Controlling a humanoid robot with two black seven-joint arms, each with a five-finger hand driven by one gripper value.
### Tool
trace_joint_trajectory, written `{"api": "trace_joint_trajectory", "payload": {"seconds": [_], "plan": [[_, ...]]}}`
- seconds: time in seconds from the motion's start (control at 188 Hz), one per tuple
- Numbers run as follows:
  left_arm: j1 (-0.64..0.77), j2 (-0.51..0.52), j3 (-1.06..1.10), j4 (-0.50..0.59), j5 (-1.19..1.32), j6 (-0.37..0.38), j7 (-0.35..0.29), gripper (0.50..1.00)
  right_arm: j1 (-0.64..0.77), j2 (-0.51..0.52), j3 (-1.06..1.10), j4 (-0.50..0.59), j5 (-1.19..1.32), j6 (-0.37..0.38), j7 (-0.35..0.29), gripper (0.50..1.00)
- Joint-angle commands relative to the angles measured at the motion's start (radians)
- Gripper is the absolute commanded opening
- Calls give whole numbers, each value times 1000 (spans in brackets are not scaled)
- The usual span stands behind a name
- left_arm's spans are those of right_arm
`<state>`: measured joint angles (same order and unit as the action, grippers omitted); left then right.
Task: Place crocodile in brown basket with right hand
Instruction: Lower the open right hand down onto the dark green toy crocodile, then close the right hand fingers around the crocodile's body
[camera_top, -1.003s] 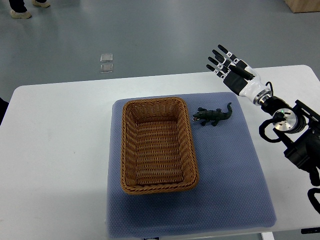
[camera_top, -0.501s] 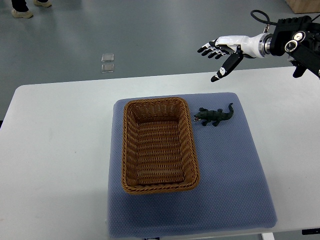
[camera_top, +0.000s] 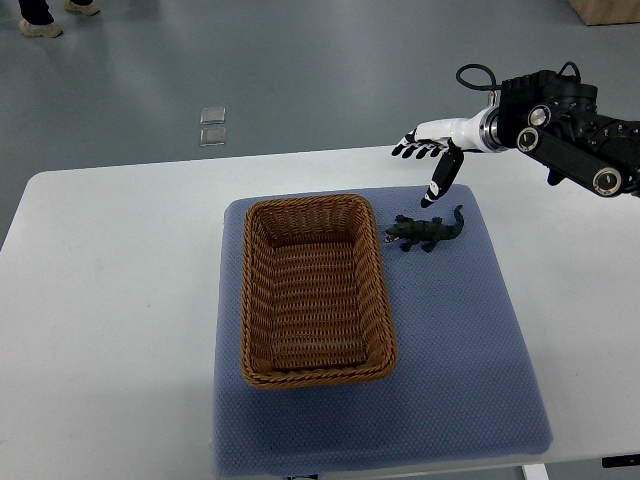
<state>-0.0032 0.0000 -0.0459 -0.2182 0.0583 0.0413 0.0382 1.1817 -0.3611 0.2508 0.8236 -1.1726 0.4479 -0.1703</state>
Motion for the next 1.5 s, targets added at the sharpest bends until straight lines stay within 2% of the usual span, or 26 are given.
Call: {"api": "trace_joint_trajectory", "payload": {"seconds": [0.0,0.485,0.747,0.987,1.445,1.493], "plan": [[0,0,0,-1,2,0,2,1000,-25,-13,1,38,1,-3,0,926],[0,0,0,0,0,0,6,1000,-93,-4,-2,51,-18,-29,5,915],[0,0,0,3,0,0,6,1000,-109,1,-19,40,-27,-64,5,866],[0,0,1,2,0,0,8,1000,-136,2,-19,-3,-85,-101,5,866],[0,0,1,3,0,0,8,1000,-145,27,-15,-1,-84,-115,6,864],[0,0,0,3,0,0,8,1000,-149,27,-15,-1,-85,-117,6,852]]}}
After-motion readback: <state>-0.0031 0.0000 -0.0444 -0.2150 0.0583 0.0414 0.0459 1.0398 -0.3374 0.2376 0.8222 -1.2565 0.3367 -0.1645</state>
